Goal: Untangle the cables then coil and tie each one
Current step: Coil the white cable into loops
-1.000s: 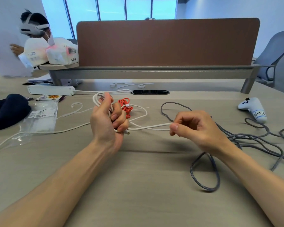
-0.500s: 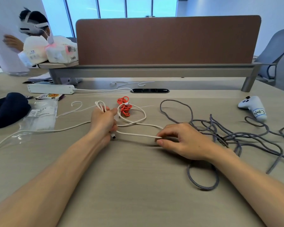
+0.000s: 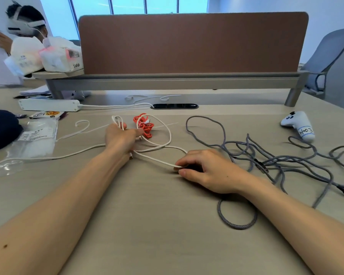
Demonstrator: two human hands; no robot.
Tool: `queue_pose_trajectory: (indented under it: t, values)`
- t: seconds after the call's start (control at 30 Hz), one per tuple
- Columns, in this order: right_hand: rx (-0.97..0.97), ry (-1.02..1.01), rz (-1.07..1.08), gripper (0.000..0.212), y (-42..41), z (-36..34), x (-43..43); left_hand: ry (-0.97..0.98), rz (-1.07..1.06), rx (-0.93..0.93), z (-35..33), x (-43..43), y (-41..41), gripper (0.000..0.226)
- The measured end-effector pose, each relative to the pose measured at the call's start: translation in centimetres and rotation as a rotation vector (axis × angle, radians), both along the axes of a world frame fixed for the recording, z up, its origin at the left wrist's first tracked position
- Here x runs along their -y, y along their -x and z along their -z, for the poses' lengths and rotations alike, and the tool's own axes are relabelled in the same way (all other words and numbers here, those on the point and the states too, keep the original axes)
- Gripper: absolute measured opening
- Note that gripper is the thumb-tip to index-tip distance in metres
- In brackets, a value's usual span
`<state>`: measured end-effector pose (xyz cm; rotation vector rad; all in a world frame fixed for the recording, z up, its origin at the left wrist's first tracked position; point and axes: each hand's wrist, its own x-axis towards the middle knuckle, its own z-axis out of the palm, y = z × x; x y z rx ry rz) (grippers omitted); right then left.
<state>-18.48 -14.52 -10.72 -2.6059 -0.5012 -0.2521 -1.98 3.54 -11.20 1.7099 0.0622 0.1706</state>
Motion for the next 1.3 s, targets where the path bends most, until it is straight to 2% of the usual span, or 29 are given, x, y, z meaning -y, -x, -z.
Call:
queue_pose_trajectory:
  t: [0.1, 0.17, 0.23, 0.3, 0.43, 0.5, 0.63, 0.7, 0.77, 0.9, 1.0, 1.07, 1.2, 1.3]
  values:
    - [0.023, -0.025, 0.0, 0.018, 0.2, 0.0, 0.1, 0.181, 0.118, 0.021, -0.6, -0.3, 1.0, 0.051]
    - [0.044, -0.056, 0.017, 0.017, 0.4, -0.2, 0.2, 0.23, 0.179, -0.032, -0.9, -0.6, 1.4, 0.052]
    - [0.069, -0.111, 0.014, 0.019, 0.7, -0.5, 0.1, 0.184, 0.23, -0.099, -0.8, -1.1, 1.9, 0.053]
    - [0.084, -0.156, 0.021, 0.021, 0.9, -0.8, 0.0, 0.058, 0.226, -0.132, -0.3, -1.1, 2.3, 0.051]
    - [0.087, -0.211, -0.006, 0.019, 1.3, -1.1, -0.1, -0.128, 0.07, -0.02, -0.2, -0.7, 2.6, 0.044]
    - [0.083, -0.275, -0.021, 0.019, 1.5, -1.4, 0.0, -0.028, 0.054, 0.055, -0.7, -0.4, 3.1, 0.041]
    - [-0.023, -0.689, -0.088, 0.02, 1.8, -2.1, 0.8, 0.377, 0.356, 0.031, -2.6, 0.1, 5.9, 0.035]
    - [-0.067, -0.865, -0.161, 0.016, 1.8, -2.4, 1.3, 0.461, 0.469, 0.016, -3.3, 0.1, 6.8, 0.036]
    - [-0.079, -0.98, -0.214, 0.021, 1.8, -2.8, 1.6, 0.493, 0.563, -0.01, -3.7, -0.1, 7.3, 0.035]
    - [-0.064, -1.163, -0.112, 0.025, 1.8, -3.4, 1.8, 0.427, 0.761, -0.075, -4.0, -0.1, 8.2, 0.034]
    - [-0.097, -1.25, -0.094, 0.016, 1.8, -3.6, 1.6, 0.274, 0.87, -0.073, -3.9, 0.6, 9.5, 0.038]
    - [-0.126, -1.299, -0.107, 0.02, 1.9, -3.8, 1.5, 0.175, 0.929, -0.039, -3.6, 1.0, 10.2, 0.038]
    - [-0.101, -1.327, -0.132, 0.018, 2.0, -4.1, 1.4, 0.115, 1.105, 0.006, -2.8, 1.2, 10.7, 0.029]
    - [-0.103, -1.301, -0.149, 0.012, 1.9, -3.8, 1.1, -0.001, 1.169, 0.077, -2.5, 1.2, 10.8, 0.025]
